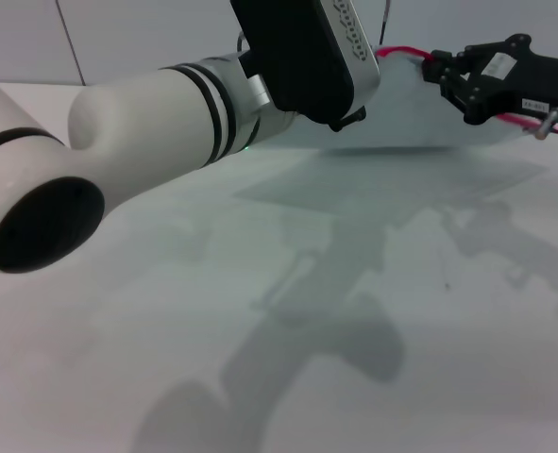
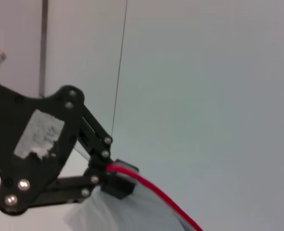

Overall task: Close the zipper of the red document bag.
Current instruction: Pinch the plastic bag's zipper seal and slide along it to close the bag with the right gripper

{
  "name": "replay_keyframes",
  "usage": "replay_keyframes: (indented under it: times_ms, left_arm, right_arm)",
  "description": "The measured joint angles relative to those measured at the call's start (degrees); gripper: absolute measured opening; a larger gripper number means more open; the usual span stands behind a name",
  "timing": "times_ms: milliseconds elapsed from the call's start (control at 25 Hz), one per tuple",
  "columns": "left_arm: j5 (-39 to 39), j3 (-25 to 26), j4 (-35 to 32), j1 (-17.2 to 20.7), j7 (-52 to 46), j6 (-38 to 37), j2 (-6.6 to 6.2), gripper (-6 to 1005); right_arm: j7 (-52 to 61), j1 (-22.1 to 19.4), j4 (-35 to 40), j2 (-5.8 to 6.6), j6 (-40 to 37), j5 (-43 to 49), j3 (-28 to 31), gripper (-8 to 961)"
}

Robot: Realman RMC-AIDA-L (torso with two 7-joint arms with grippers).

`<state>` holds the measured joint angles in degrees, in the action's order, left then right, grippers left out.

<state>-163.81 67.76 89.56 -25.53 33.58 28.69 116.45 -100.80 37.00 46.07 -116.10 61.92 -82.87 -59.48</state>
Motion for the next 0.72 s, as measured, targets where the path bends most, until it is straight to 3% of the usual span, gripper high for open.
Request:
replay_keyframes:
  times_ms: [720]
  left_arm:
    - [-0.54,0.0,2.66,1.95,0.84,-1.24,0.0,53]
  right_arm:
    - [-0.53,0.09,-2.53,0.17,-4.21,2.06,-0.03,78]
